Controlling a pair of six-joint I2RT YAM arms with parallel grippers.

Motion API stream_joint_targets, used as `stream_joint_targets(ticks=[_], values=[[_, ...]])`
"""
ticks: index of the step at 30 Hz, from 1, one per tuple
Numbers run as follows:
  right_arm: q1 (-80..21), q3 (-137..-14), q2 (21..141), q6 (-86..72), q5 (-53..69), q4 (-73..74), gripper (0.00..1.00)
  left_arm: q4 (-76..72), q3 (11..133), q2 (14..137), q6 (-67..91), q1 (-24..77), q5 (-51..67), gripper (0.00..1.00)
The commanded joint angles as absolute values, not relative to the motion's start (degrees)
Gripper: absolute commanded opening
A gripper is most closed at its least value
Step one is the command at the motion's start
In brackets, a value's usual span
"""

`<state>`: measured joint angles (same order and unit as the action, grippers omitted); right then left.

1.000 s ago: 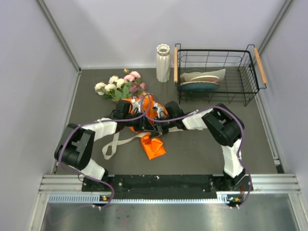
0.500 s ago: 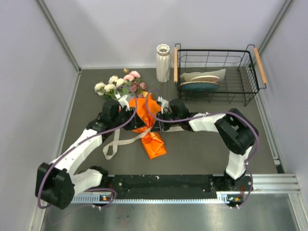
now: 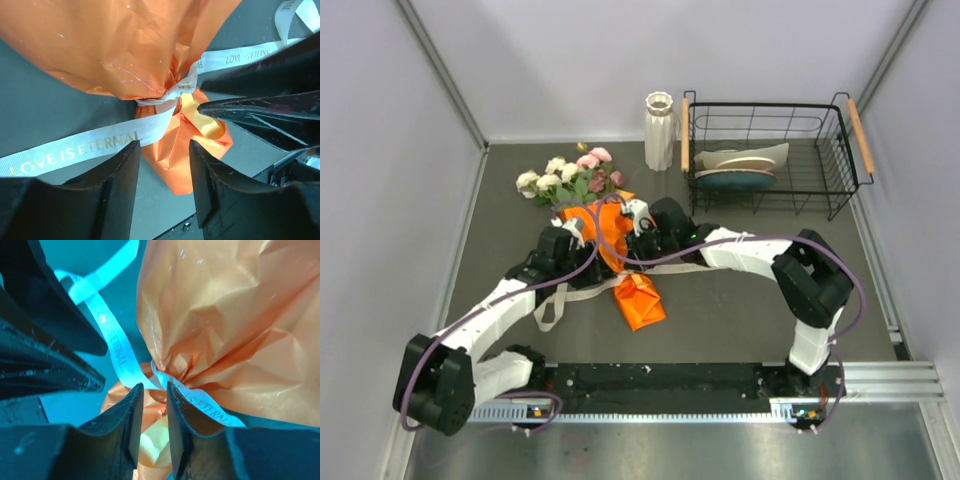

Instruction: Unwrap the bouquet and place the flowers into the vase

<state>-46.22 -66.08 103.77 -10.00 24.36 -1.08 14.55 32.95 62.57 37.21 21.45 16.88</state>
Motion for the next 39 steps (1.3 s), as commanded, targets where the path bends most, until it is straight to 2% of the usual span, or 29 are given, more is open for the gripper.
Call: stream_joint_targets(ticks=[1,2,4,11,20,23,25,27,28,29,31,35,38,39], values=[[-48.1,-69.4,105.3,-6.7,20.0,4.0,0.17,9.2,31.9,64.3,37.8,21.4,15.2,0.42],[-48.2,-69.8,106.1,-6.9,19.3,4.4,0.13,8.9,31.7,64.9,37.8,21.4,14.9,0.41],[-48.4,-69.7,106.5,-7.0,18.5,4.4,0.12,7.7,31.5,66.9,37.6,21.3,14.7,0.38],[-48.4,-71.5,109.0,-6.4,17.9,4.0,0.27,5.8,30.9,69.4,37.2,21.4,15.0,0.35],[-48.9,-73.7,110.8,-5.9,19.4,4.1,0.36,4.8,29.4,69.4,37.4,21.4,16.4,0.34],[-49.5,-74.0,111.2,-5.9,19.0,4.2,0.36,4.9,29.2,69.3,37.3,21.4,16.3,0.34],[-49.7,-74.4,111.4,-6.0,18.0,4.8,0.33,4.7,29.2,69.3,37.4,21.4,16.4,0.34],[-49.7,-74.4,111.5,-5.9,17.6,5.3,0.26,4.5,29.3,69.2,37.5,21.4,16.9,0.34],[-49.8,-74.4,111.3,-5.9,16.5,5.2,0.21,4.5,29.5,69.0,37.5,21.4,17.1,0.34],[-49.7,-74.6,110.7,-5.9,16.1,5.4,0.1,4.5,29.5,68.6,37.4,21.4,17.2,0.34],[-49.8,-75.1,109.3,-6.1,14.7,7.6,0.0,4.8,29.9,67.9,37.4,21.4,17.2,0.36],[-50.5,-75.8,103.3,-6.9,13.9,11.2,0.0,5.9,31.0,65.0,37.4,21.4,17.1,0.46],[-50.6,-75.6,102.4,-10.3,16.6,11.3,0.0,5.4,31.5,63.0,36.8,21.4,16.3,0.46],[-50.6,-75.5,102.3,-13.0,18.4,10.9,0.0,5.1,31.5,62.6,36.6,21.4,16.0,0.42]])
